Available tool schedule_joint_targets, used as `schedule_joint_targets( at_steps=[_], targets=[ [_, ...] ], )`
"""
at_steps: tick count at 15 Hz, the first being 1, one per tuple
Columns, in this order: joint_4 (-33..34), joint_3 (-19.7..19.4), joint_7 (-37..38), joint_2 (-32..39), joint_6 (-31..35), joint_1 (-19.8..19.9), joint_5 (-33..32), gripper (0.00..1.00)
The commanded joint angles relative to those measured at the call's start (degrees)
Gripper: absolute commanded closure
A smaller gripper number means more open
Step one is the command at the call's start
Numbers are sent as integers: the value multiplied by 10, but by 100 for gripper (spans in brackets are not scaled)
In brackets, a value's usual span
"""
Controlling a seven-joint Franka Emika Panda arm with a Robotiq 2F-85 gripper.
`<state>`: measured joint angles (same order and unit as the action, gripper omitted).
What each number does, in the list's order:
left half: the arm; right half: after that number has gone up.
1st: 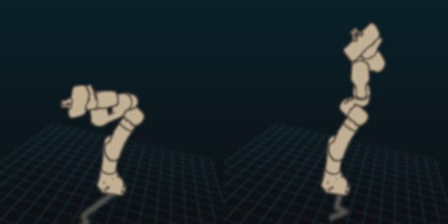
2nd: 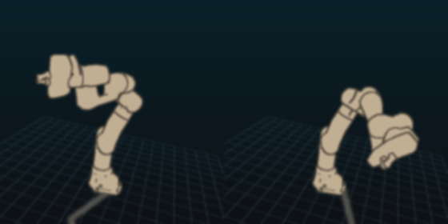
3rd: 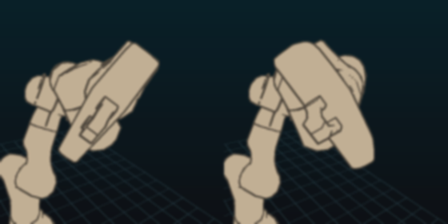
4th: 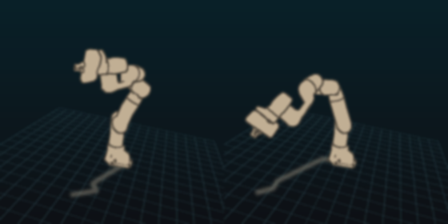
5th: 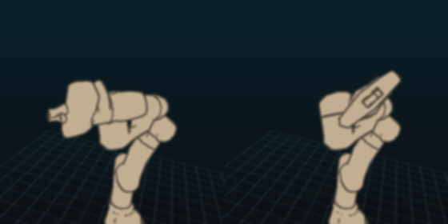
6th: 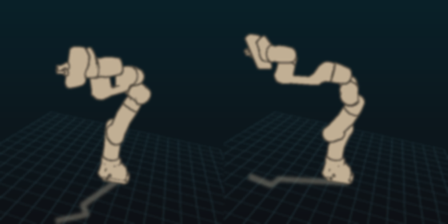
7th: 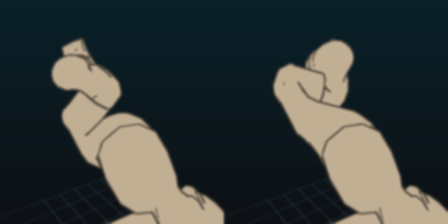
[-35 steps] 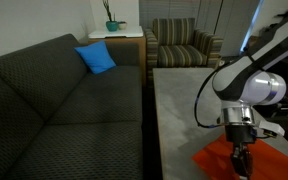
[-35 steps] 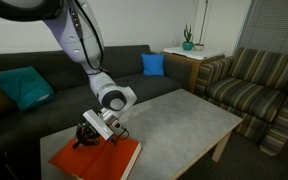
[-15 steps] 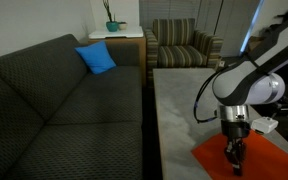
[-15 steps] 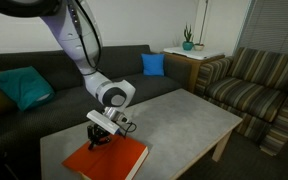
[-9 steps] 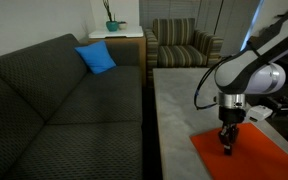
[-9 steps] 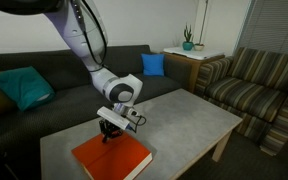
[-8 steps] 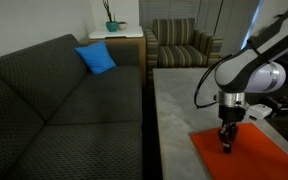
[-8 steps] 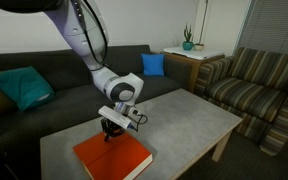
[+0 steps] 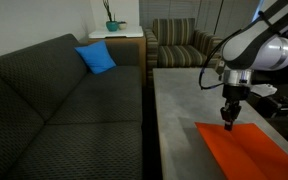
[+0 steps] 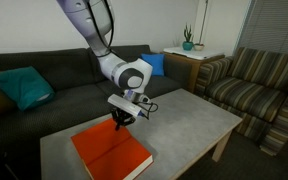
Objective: Open the first cover of the book
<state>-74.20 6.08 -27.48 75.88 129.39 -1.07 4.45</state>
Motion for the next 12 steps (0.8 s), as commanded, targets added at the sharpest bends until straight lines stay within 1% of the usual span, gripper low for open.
schedule_joint_targets(
  at_steps=[1, 4, 5, 11, 12],
  targets=[
    [-81, 2, -25, -68, 11, 17, -3, 100],
    [-112, 2, -36, -100, 13, 25, -3, 100],
    [-115, 15, -29, -104, 11, 38, -23, 100],
    [-140, 23, -33, -128, 7, 58, -39, 100],
    [-143, 24, -33, -130, 7, 59, -40, 74]
  ],
)
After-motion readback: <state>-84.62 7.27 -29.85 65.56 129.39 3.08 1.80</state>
